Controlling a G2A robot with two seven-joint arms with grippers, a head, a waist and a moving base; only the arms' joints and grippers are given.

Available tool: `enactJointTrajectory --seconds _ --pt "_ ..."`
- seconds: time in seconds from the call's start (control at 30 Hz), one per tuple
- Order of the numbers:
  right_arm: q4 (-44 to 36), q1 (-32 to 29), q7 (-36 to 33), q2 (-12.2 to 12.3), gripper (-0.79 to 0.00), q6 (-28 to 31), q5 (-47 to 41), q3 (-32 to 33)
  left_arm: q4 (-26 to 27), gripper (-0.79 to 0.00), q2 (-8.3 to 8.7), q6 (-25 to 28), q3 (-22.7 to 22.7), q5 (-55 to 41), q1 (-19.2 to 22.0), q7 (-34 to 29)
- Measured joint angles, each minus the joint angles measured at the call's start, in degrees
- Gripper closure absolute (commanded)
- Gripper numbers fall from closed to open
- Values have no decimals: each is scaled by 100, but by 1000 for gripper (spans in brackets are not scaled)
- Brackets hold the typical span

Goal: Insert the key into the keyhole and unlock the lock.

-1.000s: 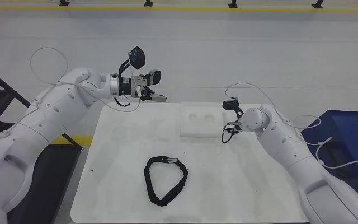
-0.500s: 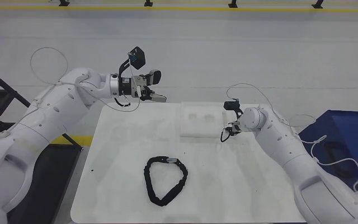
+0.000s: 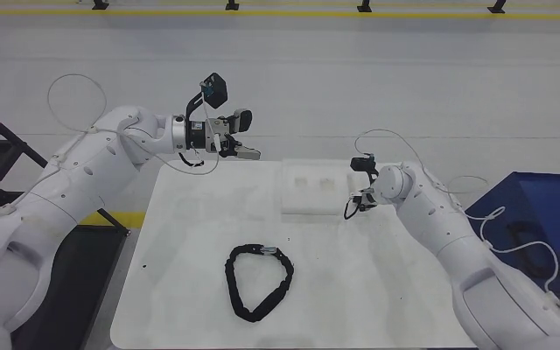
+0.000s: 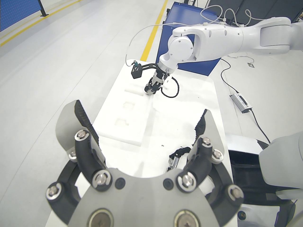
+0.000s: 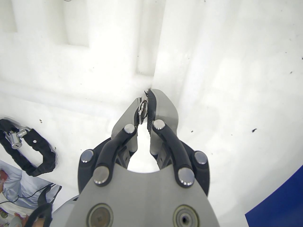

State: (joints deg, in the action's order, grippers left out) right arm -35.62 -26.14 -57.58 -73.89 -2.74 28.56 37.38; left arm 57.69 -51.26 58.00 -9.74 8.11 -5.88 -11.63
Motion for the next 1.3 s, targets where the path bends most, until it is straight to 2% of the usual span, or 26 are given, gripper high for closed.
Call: enactJointTrajectory --seconds 0.3,0.6,0.73,1.03,1.3 --pt "-185 134 -509 101 0 -1 15 245 0 -785 0 0 0 0 0 0" --pt "-1535 -252 -1005 469 0 46 -161 912 0 -785 0 0 0 0 0 0" --pt "-2514 -720 -1465 721 0 636 -900 1587 0 -785 0 0 0 0 0 0" --pt "-4509 -1816 -2177 1107 0 1159 -2243 2823 0 -785 0 0 0 0 0 0" --pt "-4950 -2457 -1896 1239 0 1563 -3467 3557 0 -785 0 0 0 0 0 0"
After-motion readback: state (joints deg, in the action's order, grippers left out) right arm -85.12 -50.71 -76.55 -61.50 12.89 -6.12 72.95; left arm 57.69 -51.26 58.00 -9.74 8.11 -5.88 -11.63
